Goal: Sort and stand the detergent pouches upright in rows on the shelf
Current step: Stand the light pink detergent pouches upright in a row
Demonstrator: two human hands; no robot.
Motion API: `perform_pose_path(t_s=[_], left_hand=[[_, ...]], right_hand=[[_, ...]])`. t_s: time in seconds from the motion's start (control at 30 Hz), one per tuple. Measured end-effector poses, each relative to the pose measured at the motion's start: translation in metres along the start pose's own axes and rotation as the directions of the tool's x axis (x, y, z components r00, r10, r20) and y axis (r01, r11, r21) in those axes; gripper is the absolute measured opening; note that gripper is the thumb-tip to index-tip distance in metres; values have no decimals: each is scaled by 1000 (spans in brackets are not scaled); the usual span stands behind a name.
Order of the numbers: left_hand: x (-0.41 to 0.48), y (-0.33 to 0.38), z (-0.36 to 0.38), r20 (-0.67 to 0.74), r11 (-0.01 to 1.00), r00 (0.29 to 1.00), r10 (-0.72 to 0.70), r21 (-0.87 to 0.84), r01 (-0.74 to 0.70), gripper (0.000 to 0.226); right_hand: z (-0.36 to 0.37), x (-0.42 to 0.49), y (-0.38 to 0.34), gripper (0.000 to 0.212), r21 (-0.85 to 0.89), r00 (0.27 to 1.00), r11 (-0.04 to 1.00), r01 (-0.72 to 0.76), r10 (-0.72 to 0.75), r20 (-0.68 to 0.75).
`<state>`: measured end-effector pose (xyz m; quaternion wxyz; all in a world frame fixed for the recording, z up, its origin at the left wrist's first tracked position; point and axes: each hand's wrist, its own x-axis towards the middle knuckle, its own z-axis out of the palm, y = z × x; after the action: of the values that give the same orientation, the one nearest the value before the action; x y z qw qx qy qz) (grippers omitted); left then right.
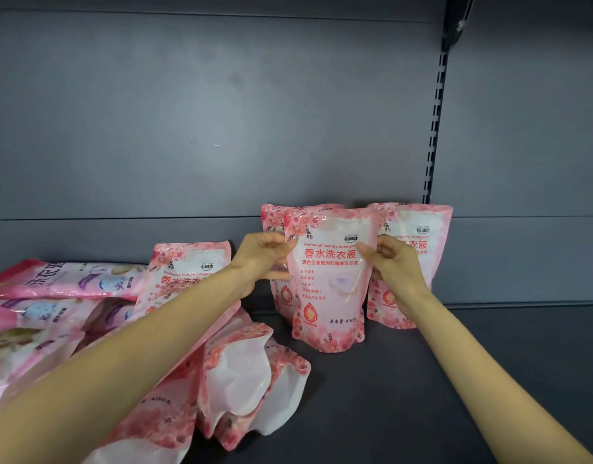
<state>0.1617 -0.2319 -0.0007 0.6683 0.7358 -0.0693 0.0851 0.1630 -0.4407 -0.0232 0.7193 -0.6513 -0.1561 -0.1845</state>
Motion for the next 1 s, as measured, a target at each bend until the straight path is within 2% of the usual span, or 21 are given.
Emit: perform_pose_path(t_s=[0.23, 0.37, 0.47, 0.63, 0.87, 1.0], left_hand=[[-1, 13, 1, -62, 990, 988, 139, -26, -141, 3], [0, 23, 0, -68, 979, 977, 204, 13, -204, 5], [-1, 28, 0, -55, 981, 979, 196, 6, -195, 10], [0, 32, 6, -49, 990, 990, 130, -54, -132, 10], [4, 34, 26, -53, 993, 995, 86, -82, -90, 3], [6, 30, 28, -63, 992, 994, 89, -79, -94, 17]], right_hand=[[-2, -5, 7, 6, -4, 997, 998, -69, 69, -29], [-7, -7, 11, 11, -4, 988, 989, -145, 145, 58], [-10, -8, 12, 13, -19, 984, 987, -160, 161, 80], [-11, -7, 13, 9, -61, 995, 994, -91, 88, -41], [-22, -5, 15, 6, -105, 983, 985, -134, 118, -143], [-23, -5, 14, 7, -119, 982, 981, -152, 136, -130]])
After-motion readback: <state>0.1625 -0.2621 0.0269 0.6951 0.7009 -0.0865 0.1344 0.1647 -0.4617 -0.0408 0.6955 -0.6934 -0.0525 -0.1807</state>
